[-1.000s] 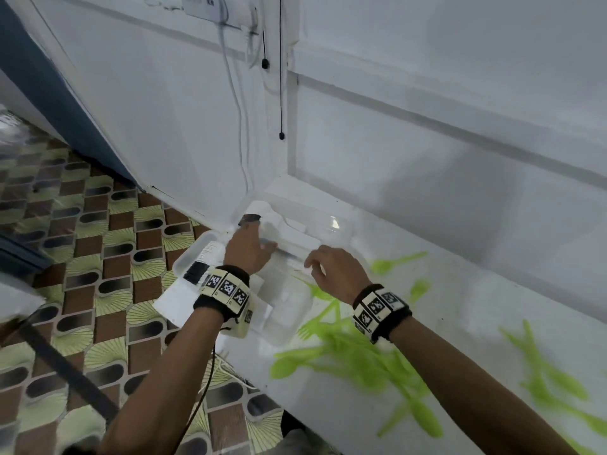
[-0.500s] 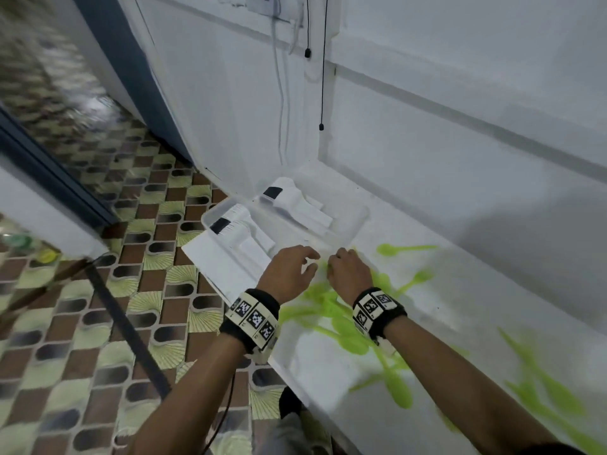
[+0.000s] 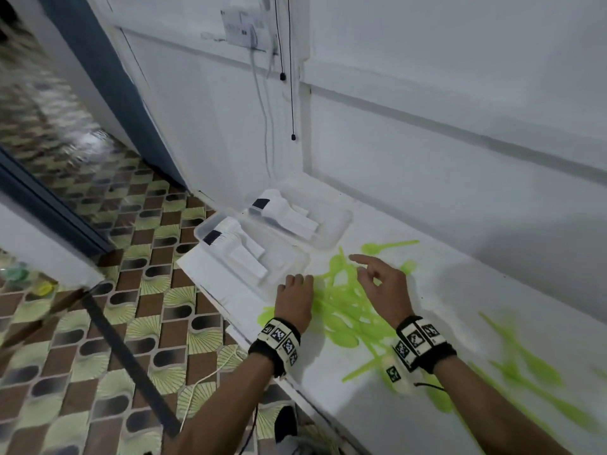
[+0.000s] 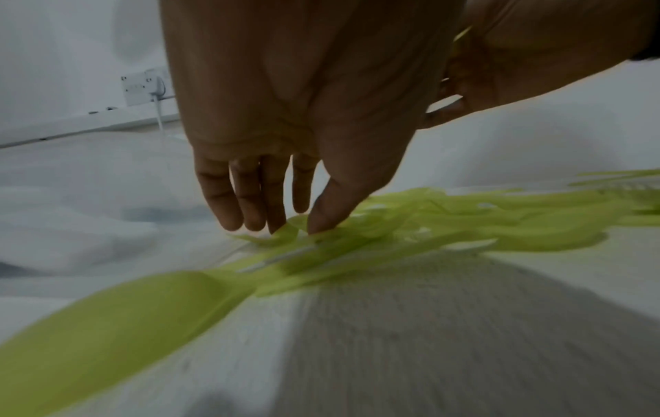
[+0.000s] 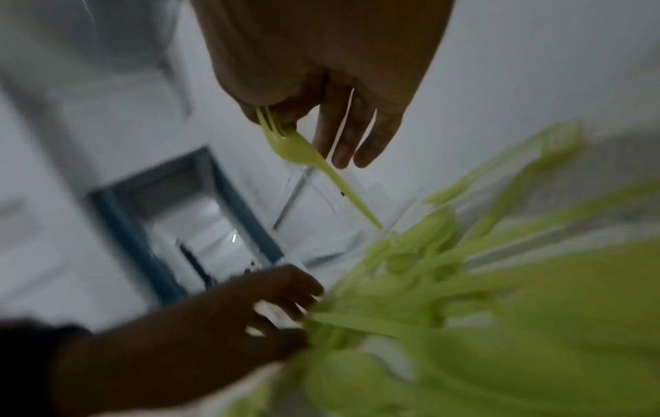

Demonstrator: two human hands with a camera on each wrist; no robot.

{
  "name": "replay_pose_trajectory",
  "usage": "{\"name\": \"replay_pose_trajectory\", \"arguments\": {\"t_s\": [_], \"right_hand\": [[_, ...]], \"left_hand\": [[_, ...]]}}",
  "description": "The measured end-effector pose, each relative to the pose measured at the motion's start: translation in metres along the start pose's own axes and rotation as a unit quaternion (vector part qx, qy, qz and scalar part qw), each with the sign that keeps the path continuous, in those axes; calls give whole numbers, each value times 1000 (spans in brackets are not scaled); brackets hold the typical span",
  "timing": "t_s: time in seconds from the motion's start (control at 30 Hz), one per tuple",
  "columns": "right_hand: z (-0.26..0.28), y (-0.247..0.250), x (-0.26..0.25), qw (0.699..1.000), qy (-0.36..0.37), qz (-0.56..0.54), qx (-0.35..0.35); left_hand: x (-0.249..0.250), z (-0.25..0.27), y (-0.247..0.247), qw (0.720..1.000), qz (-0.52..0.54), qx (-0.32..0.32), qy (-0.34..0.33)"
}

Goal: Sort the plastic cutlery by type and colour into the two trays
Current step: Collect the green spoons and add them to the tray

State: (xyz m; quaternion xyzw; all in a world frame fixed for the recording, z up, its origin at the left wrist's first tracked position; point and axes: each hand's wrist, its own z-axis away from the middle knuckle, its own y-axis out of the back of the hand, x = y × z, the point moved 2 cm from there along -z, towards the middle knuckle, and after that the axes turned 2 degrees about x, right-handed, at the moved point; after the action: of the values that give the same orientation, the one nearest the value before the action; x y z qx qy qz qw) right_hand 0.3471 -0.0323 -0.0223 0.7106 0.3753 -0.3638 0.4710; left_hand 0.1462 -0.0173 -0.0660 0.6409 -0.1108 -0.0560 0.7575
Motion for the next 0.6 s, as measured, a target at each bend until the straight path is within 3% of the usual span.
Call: {"name": "replay_pose_trajectory", "arguments": {"t_s": [0.13,0.33,0.6], "right_hand": [[1,1,-16,986,-121,-115,23],[-4,-7,-25,976,-145,-157,50],[2,-22,-19,988,-123,-88,8]], "left_hand": [[0,-13,9,999,-25,-18,-10],[3,-20,19,999,-6,-40,-25],[-11,-32,47,997,30,5,-78]]}}
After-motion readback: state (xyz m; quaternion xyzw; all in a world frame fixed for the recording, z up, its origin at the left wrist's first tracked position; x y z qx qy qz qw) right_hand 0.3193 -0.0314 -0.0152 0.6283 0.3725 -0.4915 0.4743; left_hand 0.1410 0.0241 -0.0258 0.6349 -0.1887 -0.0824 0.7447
